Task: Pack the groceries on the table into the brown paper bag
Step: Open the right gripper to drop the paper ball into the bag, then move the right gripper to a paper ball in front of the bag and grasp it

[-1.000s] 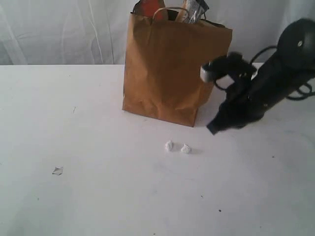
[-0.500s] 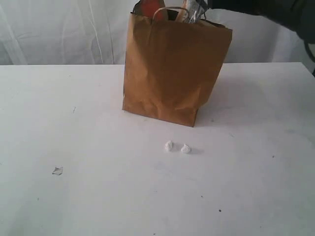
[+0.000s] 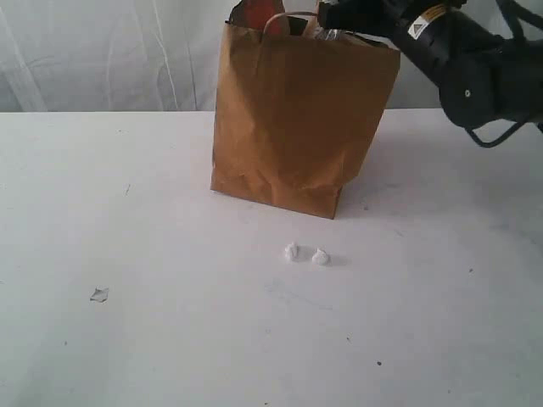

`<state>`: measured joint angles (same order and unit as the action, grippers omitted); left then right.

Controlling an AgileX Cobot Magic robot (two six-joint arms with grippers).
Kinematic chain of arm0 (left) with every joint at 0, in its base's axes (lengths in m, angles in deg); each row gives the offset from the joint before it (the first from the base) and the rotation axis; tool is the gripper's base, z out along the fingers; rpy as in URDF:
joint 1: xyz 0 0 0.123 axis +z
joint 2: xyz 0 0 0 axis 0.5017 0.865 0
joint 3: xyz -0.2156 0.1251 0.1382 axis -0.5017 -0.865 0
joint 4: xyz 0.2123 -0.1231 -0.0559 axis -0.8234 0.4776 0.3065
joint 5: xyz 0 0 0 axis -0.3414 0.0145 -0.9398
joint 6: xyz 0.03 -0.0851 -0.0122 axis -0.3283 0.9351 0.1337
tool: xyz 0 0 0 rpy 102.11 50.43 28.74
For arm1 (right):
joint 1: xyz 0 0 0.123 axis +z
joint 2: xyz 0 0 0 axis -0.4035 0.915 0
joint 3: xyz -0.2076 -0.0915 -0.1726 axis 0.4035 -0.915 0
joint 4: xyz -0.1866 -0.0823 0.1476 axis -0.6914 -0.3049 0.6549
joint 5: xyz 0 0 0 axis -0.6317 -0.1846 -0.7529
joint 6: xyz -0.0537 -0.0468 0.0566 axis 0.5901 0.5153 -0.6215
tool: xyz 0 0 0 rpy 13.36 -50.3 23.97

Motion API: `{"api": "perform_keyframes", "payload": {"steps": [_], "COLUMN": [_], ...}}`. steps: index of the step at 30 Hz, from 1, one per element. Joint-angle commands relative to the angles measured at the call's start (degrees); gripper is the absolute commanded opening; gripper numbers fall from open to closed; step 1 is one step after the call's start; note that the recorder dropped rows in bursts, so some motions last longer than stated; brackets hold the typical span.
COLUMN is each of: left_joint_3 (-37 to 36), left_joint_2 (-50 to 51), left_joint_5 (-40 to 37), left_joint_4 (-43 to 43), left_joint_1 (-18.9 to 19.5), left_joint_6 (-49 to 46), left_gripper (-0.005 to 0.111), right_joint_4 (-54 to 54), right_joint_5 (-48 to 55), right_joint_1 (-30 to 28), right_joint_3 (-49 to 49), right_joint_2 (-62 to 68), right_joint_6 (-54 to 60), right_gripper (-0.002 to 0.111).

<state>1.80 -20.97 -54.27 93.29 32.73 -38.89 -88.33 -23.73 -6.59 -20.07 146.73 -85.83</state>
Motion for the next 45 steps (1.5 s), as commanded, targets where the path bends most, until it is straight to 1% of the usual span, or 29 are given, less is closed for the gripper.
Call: {"api": "perform_keyframes", "payload": {"steps": [1, 7, 8, 9, 10, 14, 15, 16, 18, 21, 24, 26, 29, 31, 32, 34, 36, 37, 41, 45], "left_joint_3": [-0.17, -0.17, -0.17, -0.17, -0.17, -0.17, -0.17, -0.17, -0.17, -0.17, -0.17, -0.17, -0.17, -0.17, -0.17, -0.17, -0.17, -0.17, -0.17, -0.17], "left_joint_2": [-0.25, -0.25, -0.25, -0.25, -0.25, -0.25, -0.25, -0.25, -0.25, -0.25, -0.25, -0.25, -0.25, -0.25, -0.25, -0.25, -0.25, -0.25, -0.25, -0.25], "left_joint_5": [-0.01, -0.01, -0.01, -0.01, -0.01, -0.01, -0.01, -0.01, -0.12, -0.12, -0.12, -0.12, -0.12, -0.12, -0.12, -0.12, -0.12, -0.12, -0.12, -0.12], "left_joint_4": [0.42, 0.42, 0.42, 0.42, 0.42, 0.32, 0.32, 0.32, 0.33, 0.21, 0.21, 0.21, 0.21, 0.21, 0.21, 0.21, 0.21, 0.21, 0.21, 0.21], "left_joint_1": [0.10, 0.10, 0.10, 0.10, 0.10, 0.10, 0.10, 0.10, 0.10, 0.10, 0.10, 0.10, 0.10, 0.10, 0.10, 0.10, 0.10, 0.10, 0.10, 0.10], "left_joint_6": [0.06, 0.06, 0.06, 0.06, 0.06, 0.06, 0.06, 0.06, 0.06, 0.06, 0.06, 0.06, 0.06, 0.06, 0.06, 0.06, 0.06, 0.06, 0.06, 0.06], "left_gripper": [0.000, 0.000, 0.000, 0.000, 0.000, 0.000, 0.000, 0.000, 0.000, 0.000, 0.000, 0.000, 0.000, 0.000, 0.000, 0.000, 0.000, 0.000, 0.000, 0.000], "right_joint_4": [-1.19, -1.19, -1.19, -1.19, -1.19, -1.19, -1.19, -1.19, -1.19, -1.19, -1.19, -1.19, -1.19, -1.19, -1.19, -1.19, -1.29, -1.29, -1.19, 1.99], "right_joint_5": [-3.31, -5.48, -5.49, -5.49, -5.35, -4.69, -4.40, -3.92, -3.59, -2.57, 1.97, 9.69, 26.99, 36.21, 40.38, 46.33, 52.18, 55.61, 68.86, 71.27], "right_joint_1": [-0.26, -0.26, -0.26, -0.26, -0.26, -0.26, -0.26, -0.26, -0.26, -0.26, -0.26, -0.26, -0.26, -0.26, -0.26, -0.26, -0.26, -0.26, -0.14, 0.39], "right_joint_3": [2.50, 5.81, 6.33, 6.67, 7.02, 7.79, 7.79, 7.79, 7.79, 7.79, 7.79, 7.79, 7.79, 7.79, 7.79, 7.79, 7.54, 7.54, 6.33, -0.98], "right_joint_2": [3.43, 7.61, 8.10, 8.46, 8.99, 10.11, 10.11, 10.11, 10.11, 9.47, 7.25, 4.61, -0.06, -2.90, -4.25, -6.60, -8.99, -9.95, -12.68, -14.99], "right_joint_6": [-0.82, -0.92, -0.92, -0.92, -0.92, -0.92, -0.92, -0.92, -0.92, -0.92, -0.92, -0.92, -0.42, 1.01, 2.20, 2.33, 2.33, 2.33, 2.05, 3.37], "right_gripper": [0.000, 0.000, 0.002, 0.006, 0.011, 0.041, 0.047, 0.051, 0.054, 0.054, 0.054, 0.054, 0.051, 0.045, 0.039, 0.024, 0.006, 0.000, 0.000, 0.000]}}
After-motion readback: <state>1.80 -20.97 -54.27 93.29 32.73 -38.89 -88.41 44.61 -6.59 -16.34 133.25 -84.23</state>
